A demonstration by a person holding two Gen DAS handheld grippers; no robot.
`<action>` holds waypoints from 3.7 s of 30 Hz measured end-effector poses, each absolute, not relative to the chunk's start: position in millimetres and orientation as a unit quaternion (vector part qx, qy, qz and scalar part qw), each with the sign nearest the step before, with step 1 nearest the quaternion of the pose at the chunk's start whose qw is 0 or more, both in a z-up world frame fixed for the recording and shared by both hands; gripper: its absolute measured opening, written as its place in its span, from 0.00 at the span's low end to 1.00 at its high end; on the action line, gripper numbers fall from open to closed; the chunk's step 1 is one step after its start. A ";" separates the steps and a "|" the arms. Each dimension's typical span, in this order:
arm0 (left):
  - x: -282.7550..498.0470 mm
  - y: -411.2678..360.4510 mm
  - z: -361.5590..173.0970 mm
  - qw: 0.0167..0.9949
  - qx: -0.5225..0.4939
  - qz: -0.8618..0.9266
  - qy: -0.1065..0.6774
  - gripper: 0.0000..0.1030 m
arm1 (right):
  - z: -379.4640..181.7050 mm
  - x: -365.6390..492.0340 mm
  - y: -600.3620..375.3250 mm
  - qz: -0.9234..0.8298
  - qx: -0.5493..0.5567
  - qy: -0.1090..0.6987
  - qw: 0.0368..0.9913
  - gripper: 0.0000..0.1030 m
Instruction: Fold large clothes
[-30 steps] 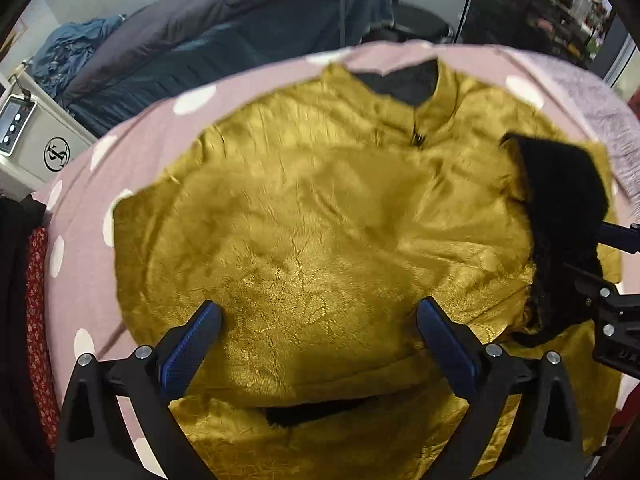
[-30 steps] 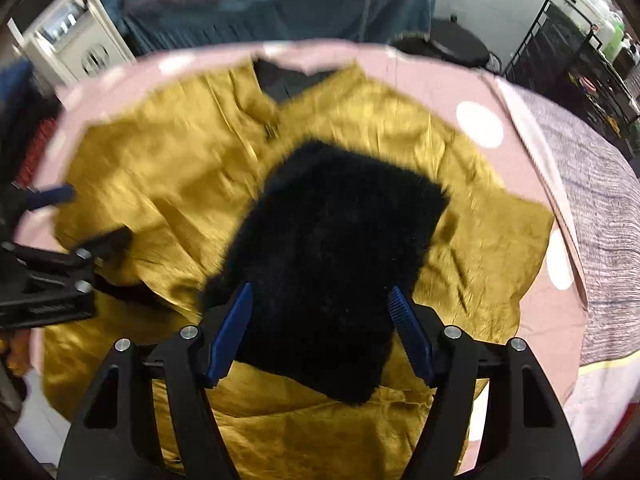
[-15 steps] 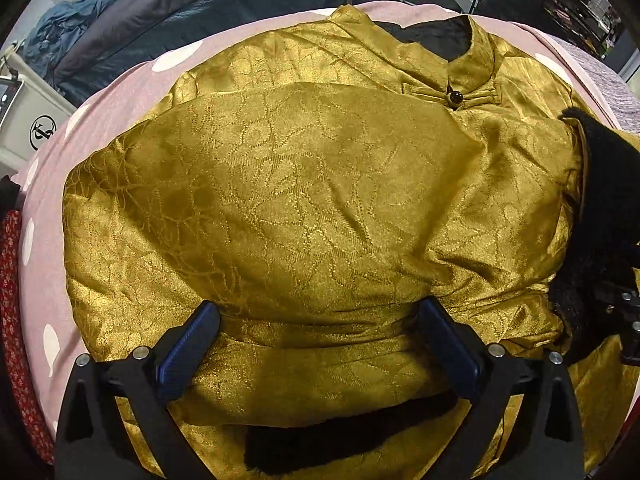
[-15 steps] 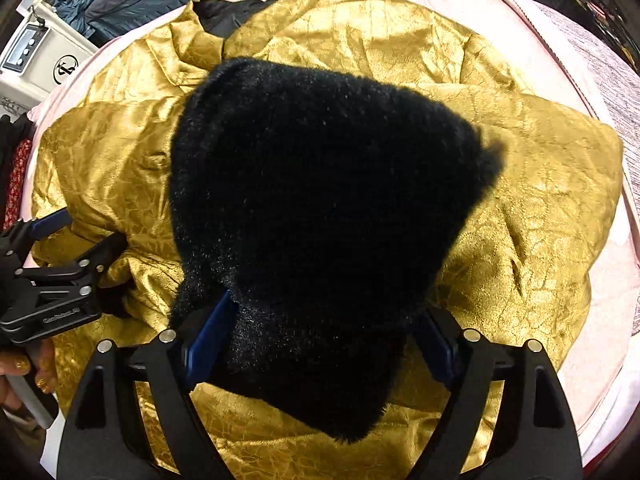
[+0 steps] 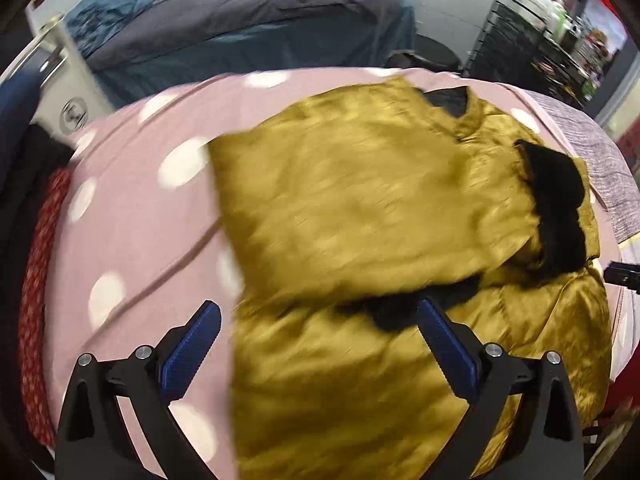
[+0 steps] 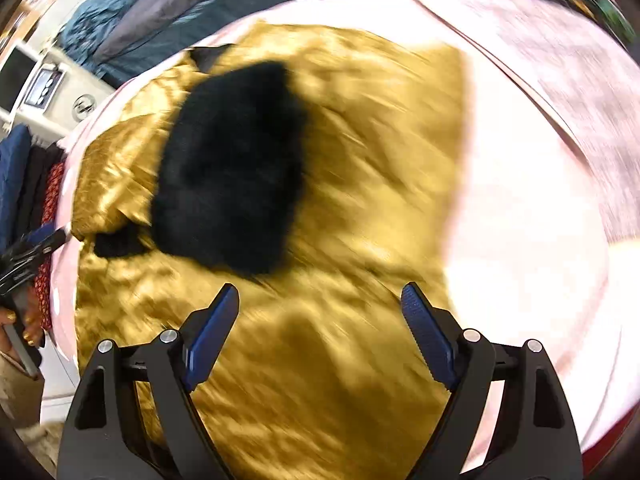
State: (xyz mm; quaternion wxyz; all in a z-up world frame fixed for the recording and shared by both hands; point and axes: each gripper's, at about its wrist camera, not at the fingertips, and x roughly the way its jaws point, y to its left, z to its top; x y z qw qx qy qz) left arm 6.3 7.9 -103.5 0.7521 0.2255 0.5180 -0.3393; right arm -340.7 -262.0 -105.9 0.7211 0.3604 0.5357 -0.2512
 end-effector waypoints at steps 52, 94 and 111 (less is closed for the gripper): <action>-92.7 162.8 -154.5 0.578 0.186 -0.362 0.707 0.10 | -156.5 -512.8 -167.5 -0.107 0.544 0.567 0.609 0.11; 175.8 -93.8 -100.2 0.692 0.039 -0.338 0.637 0.22 | -120.7 -281.3 -470.2 -0.251 0.574 0.391 0.675 0.11; 191.3 -18.2 -30.2 0.784 -0.001 -0.268 0.560 0.84 | -129.9 -304.5 -481.4 -0.254 0.708 0.276 0.598 0.60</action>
